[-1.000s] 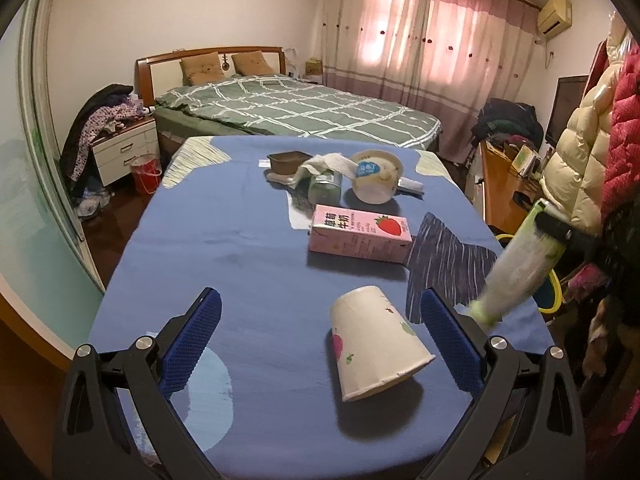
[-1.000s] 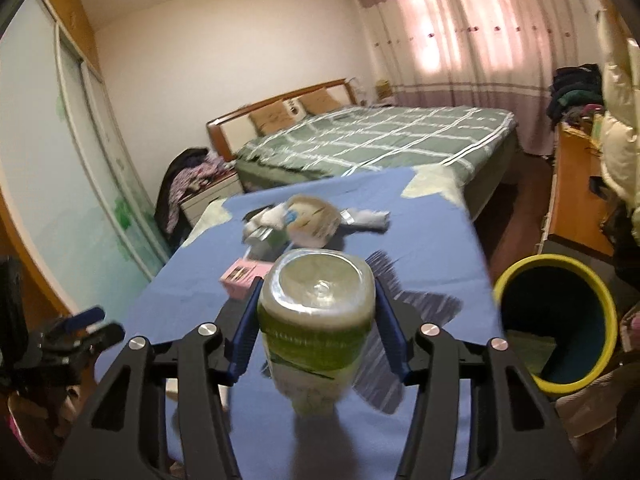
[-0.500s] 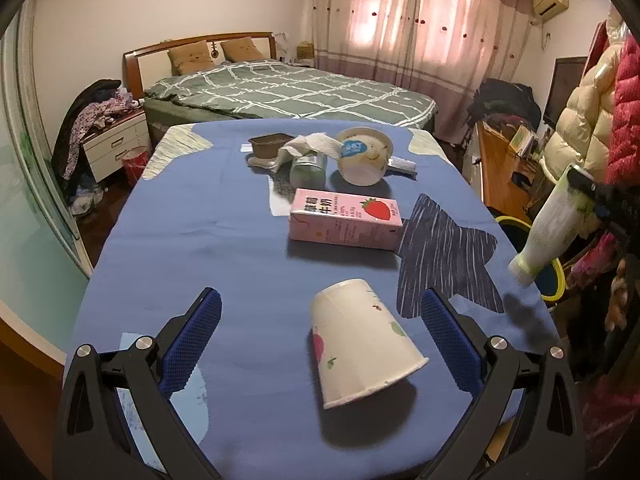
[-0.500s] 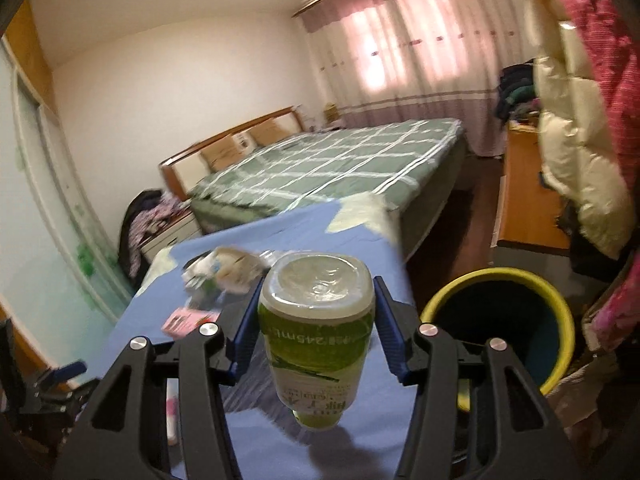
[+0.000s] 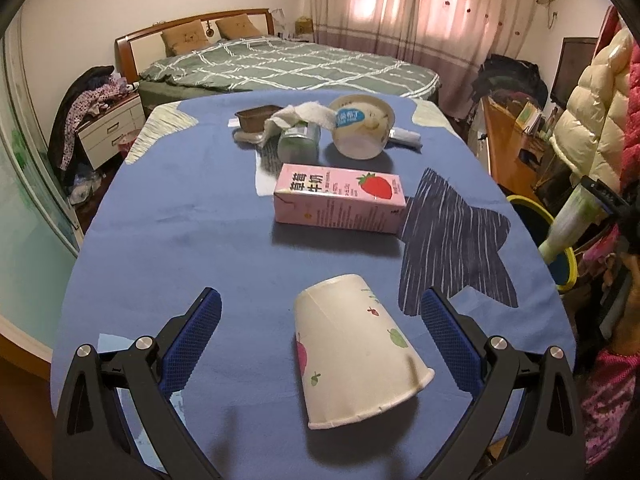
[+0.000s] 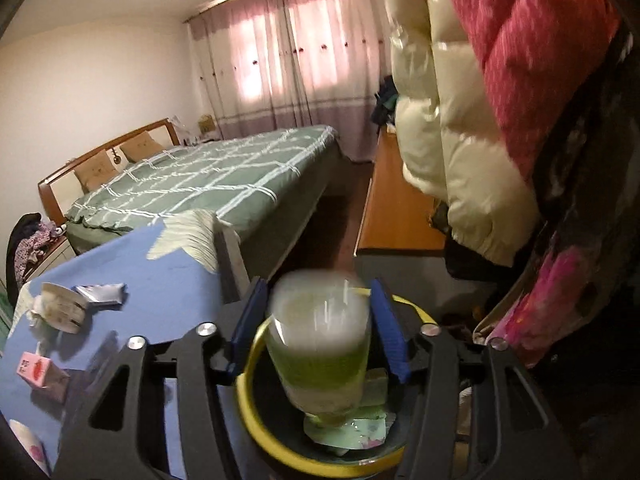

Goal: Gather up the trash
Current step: 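Carry the bottle into the bin and open the right gripper while the left gripper approaches the paper cup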

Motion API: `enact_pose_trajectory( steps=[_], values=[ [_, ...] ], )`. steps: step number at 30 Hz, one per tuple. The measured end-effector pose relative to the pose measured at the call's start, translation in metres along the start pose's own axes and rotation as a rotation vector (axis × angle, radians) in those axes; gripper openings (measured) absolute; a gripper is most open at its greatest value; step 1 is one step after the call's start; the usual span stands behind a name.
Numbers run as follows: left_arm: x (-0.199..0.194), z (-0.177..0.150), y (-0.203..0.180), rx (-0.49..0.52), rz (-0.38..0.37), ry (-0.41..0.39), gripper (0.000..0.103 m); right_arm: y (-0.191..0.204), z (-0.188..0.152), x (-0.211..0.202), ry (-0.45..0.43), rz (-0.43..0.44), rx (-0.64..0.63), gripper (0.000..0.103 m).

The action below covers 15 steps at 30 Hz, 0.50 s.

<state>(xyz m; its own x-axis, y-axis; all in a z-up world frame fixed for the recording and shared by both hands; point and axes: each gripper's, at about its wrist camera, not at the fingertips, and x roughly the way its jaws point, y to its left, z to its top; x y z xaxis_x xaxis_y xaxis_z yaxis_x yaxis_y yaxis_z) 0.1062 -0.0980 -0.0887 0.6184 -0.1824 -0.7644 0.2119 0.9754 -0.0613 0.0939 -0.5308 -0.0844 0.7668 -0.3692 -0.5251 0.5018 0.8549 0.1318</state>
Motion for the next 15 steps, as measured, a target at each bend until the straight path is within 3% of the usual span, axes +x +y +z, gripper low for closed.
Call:
enact_pose_trajectory(
  steps=[8,15],
  values=[
    [0.018,0.000,0.000,-0.004,0.029,0.054,0.098,-0.011,-0.016,0.003,0.017,0.021,0.050,0.071],
    [0.038,-0.003,0.006,-0.034,0.047,0.117,0.098,-0.007,-0.022,-0.001,0.031,0.050,0.058,0.071]
  ],
)
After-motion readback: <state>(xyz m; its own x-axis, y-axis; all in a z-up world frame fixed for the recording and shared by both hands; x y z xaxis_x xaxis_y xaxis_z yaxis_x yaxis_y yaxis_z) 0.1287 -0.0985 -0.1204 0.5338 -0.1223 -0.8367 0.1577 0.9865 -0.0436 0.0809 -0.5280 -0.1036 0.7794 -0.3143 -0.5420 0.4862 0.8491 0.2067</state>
